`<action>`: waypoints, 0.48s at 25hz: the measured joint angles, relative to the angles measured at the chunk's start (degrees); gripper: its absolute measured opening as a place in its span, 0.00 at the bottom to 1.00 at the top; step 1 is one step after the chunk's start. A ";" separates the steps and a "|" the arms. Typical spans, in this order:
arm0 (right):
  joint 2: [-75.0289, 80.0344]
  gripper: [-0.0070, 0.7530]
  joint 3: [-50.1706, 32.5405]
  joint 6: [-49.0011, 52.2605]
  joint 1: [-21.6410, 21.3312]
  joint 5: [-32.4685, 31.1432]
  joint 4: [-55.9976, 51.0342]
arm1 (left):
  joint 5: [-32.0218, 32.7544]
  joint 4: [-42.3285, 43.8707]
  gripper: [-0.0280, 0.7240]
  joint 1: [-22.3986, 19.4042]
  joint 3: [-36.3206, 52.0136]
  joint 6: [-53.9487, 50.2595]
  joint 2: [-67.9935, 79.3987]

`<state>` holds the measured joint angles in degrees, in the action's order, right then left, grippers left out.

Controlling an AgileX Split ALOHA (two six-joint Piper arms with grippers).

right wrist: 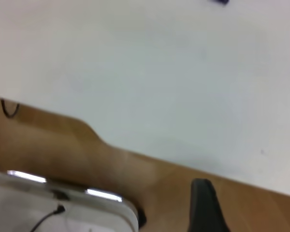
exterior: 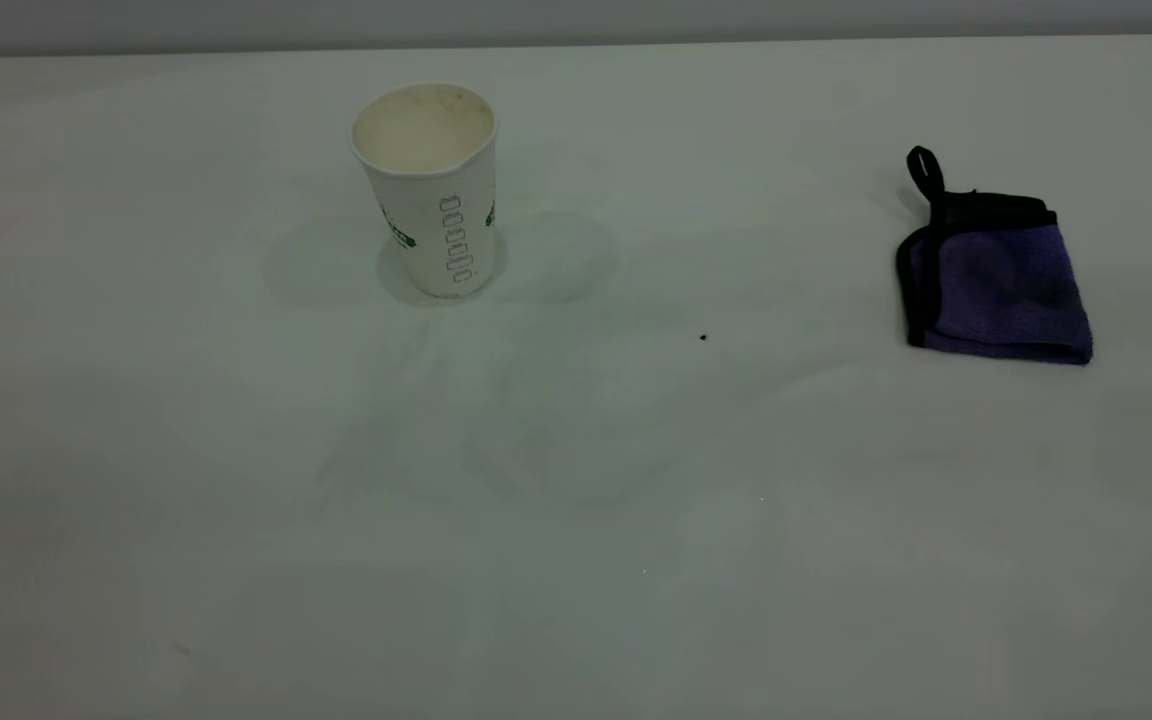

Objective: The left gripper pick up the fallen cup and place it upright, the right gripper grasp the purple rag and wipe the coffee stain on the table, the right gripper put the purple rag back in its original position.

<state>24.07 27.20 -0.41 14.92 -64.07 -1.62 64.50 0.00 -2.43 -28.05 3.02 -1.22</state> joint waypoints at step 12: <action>-2.46 0.68 -0.11 0.05 -0.32 0.12 -4.93 | 0.00 0.00 0.75 0.00 0.00 0.00 0.00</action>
<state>21.61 27.08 -0.36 14.60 -63.95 -6.55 64.50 0.00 -2.43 -28.05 3.02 -1.22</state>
